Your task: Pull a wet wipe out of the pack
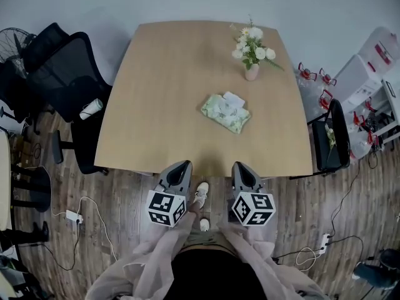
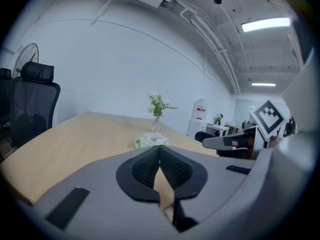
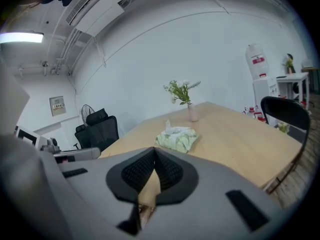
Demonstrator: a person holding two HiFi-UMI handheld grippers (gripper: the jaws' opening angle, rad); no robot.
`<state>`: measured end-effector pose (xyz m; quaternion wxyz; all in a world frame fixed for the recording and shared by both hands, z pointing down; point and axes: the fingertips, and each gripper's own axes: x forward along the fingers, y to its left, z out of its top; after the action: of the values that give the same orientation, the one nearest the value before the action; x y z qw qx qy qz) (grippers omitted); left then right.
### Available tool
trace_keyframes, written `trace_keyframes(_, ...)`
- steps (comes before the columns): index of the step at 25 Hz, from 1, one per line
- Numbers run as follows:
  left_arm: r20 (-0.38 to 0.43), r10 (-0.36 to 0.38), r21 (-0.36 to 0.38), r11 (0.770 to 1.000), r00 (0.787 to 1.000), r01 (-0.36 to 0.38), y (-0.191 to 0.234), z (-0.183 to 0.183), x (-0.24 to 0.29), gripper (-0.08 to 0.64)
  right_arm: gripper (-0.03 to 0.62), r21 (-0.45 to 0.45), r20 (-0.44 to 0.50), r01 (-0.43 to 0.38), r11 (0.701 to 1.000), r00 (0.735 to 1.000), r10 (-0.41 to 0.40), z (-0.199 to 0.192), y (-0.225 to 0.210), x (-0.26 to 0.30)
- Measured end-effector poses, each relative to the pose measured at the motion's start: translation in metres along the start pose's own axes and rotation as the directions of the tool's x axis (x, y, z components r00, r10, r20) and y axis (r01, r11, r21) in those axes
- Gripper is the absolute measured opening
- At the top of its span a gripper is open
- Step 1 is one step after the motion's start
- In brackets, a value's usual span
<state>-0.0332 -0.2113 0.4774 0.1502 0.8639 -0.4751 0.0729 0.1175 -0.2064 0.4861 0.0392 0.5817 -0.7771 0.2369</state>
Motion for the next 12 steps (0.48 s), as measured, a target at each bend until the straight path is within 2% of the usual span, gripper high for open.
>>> trace_keyframes(12,-0.022,-0.045,-0.002,0.999,0.999,0.045,0.026,0.029,0.066,0.011,0.011,0.021,-0.007,0.049,0.999,0.999,-0.049,0.032,-0.027,0.058)
